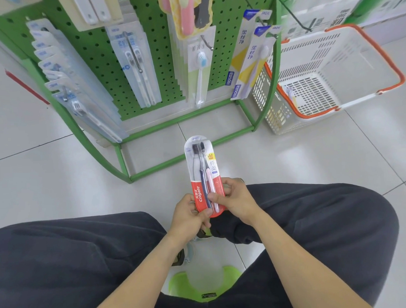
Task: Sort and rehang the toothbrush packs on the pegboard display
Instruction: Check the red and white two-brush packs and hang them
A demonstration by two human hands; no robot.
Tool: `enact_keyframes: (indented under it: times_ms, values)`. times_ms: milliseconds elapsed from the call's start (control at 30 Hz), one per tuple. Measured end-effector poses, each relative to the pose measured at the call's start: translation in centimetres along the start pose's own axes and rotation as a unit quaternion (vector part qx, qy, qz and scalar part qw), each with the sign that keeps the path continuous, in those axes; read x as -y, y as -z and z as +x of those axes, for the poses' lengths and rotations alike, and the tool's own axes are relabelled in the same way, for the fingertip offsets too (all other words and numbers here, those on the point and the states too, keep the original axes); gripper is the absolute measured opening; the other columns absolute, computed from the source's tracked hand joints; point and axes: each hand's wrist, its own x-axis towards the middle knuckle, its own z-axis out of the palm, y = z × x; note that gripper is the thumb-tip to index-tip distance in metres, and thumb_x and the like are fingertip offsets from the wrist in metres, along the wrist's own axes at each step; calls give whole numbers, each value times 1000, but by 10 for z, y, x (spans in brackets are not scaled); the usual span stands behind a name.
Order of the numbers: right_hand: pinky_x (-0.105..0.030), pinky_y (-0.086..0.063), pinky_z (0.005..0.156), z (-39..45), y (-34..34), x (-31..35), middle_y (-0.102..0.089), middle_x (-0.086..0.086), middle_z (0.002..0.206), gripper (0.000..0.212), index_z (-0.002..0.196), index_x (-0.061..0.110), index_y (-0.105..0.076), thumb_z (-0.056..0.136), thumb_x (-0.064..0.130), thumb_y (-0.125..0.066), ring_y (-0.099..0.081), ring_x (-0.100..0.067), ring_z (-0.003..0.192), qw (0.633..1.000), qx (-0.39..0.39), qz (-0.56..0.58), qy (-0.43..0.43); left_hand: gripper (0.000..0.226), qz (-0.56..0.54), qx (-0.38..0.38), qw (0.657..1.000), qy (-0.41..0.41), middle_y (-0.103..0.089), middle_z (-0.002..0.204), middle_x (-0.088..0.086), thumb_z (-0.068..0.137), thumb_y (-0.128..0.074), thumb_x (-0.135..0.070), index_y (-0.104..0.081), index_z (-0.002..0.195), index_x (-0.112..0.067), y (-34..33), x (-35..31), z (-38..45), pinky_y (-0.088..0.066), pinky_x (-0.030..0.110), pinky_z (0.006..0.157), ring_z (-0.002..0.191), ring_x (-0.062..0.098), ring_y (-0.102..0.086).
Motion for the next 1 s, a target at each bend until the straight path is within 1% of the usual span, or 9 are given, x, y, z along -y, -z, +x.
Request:
enact_keyframes:
  times_ms: [133,267,400,500,600,700,767,833,1000]
  values:
    - [-52,-60,90,-1,1,4,-77,-12,110,52,127,5,-63,82,21,-83,-75,-31,100,1000,14,27,-4,29,10,-10,1000,-14,-74,87,11,88,-76,-3,-57,108,-13,3,1,1,-51,27,47,46,15,-58]
    - [-52,-61,88,1,0,1,-78,-11,108,48,124,5,-65,82,16,-84,-76,-31,97,1000,-5,13,13,41,32,-50,998,-29,-71,93,4,83,-81,-8,-55,112,-19,4,2,1,-53,19,60,64,6,-66]
    - [-43,-62,87,-1,-6,-8,-79,-1,102,47,122,8,-69,80,19,-88,-77,-17,90,995,-52,-77,29,47,96,-135,983,-76,-60,112,1,94,-67,-11,-47,135,-22,9,0,4,-46,14,70,87,7,-61]
    - [-38,-62,83,-5,-13,-10,-78,3,94,44,114,16,-73,75,22,-91,-75,-15,84,988,-24,-148,34,41,81,-113,986,-86,-61,118,-5,97,-64,-24,-52,137,-24,10,-7,6,-49,16,76,93,1,-63]
    - [-26,-58,74,-9,-21,-9,-75,6,87,38,106,15,-72,74,24,-90,-70,-12,77,966,1,-250,71,44,66,-91,991,-75,-66,120,-7,94,-68,-37,-59,136,-24,9,-7,5,-57,28,85,93,3,-68]
    - [-15,-46,82,-11,-26,-8,-69,9,103,41,112,17,-70,76,24,-86,-63,-3,90,948,5,-297,118,56,13,-96,994,-44,-68,125,-2,88,-76,-40,-61,137,-20,13,-5,4,-58,43,94,99,13,-72]
    - [-14,-44,92,-11,-28,-8,-65,8,118,46,119,21,-69,76,27,-84,-60,-1,106,943,20,-301,143,40,-25,-96,995,-29,-74,118,-1,86,-79,-34,-71,124,-25,14,-6,5,-59,46,92,98,18,-74]
    - [-9,-39,99,-12,-32,-10,-58,5,131,41,116,21,-71,78,28,-82,-56,1,117,937,39,-304,166,19,-83,-92,992,-12,-78,102,-1,91,-75,-16,-76,104,-29,14,-5,6,-61,47,86,92,22,-76]
    - [-16,-33,113,-19,-43,-21,-41,3,149,44,129,29,-67,85,35,-72,-39,-2,141,936,77,-307,153,30,-181,-109,974,77,-79,92,7,93,-59,9,-77,102,-13,18,-5,8,-62,37,72,82,24,-76]
